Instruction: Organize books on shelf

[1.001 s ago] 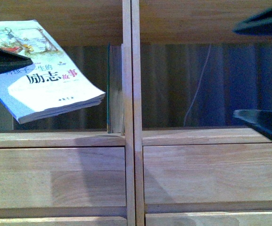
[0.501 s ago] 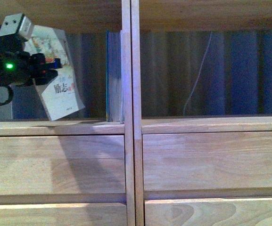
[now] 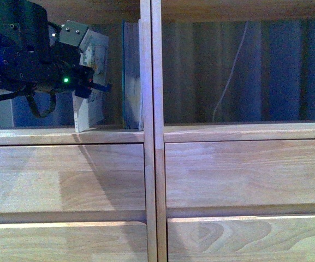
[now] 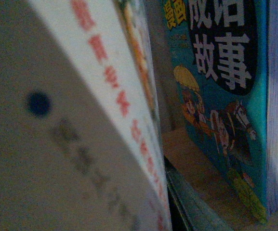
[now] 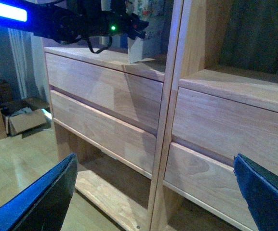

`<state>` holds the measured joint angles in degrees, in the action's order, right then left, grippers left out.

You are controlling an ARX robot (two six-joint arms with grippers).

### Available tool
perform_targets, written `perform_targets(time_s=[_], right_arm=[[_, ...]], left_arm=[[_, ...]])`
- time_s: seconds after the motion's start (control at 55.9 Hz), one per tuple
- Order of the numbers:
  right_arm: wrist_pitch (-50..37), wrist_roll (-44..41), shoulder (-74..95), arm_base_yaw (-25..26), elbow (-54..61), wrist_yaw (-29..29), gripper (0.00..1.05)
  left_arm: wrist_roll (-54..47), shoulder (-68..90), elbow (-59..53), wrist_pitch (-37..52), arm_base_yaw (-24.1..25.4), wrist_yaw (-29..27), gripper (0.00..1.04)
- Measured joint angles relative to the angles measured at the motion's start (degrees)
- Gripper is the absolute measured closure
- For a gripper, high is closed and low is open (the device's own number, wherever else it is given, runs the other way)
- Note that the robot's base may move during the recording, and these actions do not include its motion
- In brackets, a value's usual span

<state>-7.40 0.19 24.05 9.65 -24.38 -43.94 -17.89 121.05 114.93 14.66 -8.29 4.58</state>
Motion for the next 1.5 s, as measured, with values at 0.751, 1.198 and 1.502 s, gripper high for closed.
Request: perform_targets(time_s=[0.751,1.198,1.502], right_arm=[[0.0,0.0,0.0,0.0,0.0,0.0,0.07],[0.0,0.0,0.0,0.0,0.0,0.0,0.07],[0.0,0.0,0.0,0.0,0.0,0.0,0.07]], left_arm=[[-0.9,-0.4,-3.9,3.3,-2.2,-1.0,0.3],[-6.6,-3.5,-8.0,7.0,-2.5,1.6,0.07],[-16.2,-3.6,-9.2,10.7,-3.4,2.7,0.07]])
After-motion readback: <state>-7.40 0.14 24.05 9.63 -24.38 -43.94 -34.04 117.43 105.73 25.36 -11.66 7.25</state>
